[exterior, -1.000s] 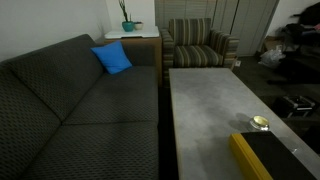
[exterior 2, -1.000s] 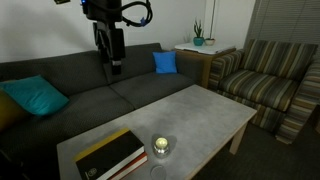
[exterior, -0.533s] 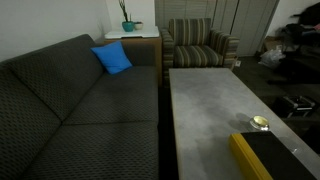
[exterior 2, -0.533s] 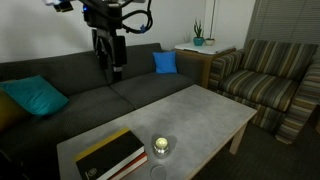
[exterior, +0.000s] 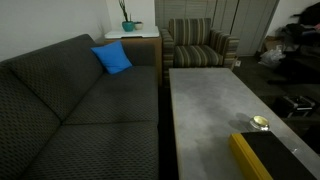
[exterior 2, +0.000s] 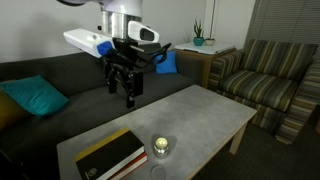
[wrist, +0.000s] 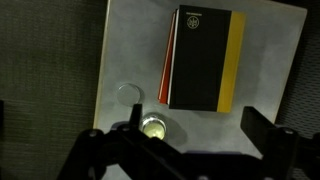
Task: Close the silver container
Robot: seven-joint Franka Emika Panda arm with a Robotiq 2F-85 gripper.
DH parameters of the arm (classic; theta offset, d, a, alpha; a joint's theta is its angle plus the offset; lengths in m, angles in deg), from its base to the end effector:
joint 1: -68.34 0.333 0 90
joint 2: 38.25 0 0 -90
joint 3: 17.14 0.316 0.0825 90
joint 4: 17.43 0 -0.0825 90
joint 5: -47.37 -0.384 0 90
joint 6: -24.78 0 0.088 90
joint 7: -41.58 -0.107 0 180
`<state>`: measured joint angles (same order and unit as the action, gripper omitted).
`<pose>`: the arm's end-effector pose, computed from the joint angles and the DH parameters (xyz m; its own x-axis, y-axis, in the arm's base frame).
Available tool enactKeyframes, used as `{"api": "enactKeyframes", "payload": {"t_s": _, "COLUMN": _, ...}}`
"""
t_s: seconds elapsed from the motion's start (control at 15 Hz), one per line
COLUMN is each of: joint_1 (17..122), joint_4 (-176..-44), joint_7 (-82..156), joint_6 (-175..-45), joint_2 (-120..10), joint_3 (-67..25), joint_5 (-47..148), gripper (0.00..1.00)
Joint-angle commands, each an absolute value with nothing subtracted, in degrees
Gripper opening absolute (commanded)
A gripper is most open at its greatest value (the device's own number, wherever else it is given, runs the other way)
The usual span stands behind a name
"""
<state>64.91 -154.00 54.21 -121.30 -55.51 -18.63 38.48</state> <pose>0.4866 -0.0445 0.1841 0.9926 0.0060 -0.1216 -0.0049 -0.9960 -0.0893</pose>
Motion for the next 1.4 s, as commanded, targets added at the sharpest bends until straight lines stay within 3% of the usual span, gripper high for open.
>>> {"api": "enactKeyframes", "payload": {"t_s": 0.0, "joint_1": 60.49, "joint_4": -149.19, "joint_7": 60.8, "joint_6": -123.16, "joint_2": -63.44, "joint_3": -15.89, "joint_5": 35.06, "gripper": 1.0}}
{"api": "enactKeyframes", "payload": {"t_s": 0.4, "joint_1": 55.04, "joint_4": -141.23, "joint_7": 64.41, "joint_6": -120.12, "joint_2": -75.98, "joint_3": -13.76, "joint_5": 36.24, "gripper": 1.0}}
{"api": "enactKeyframes", "payload": {"t_s": 0.47, "joint_1": 56.77, "joint_4": -144.74, "joint_7": 61.52, "joint_6": -122.18, "joint_2": -72.17, "joint_3": -14.49, "joint_5": 37.21, "gripper": 1.0}}
{"api": "enactKeyframes", "payload": {"t_s": 1.0, "joint_1": 56.3, "joint_4": -140.89, "joint_7": 62.48, "joint_6": -122.05, "joint_2": -76.88, "joint_3": -14.29, "joint_5": 38.59, "gripper": 1.0}}
{"api": "enactKeyframes", "payload": {"t_s": 1.33, "joint_1": 59.13, "joint_4": -133.58, "joint_7": 55.62, "joint_6": -123.9, "joint_2": -86.42, "joint_3": -17.55, "joint_5": 44.07, "gripper": 1.0}}
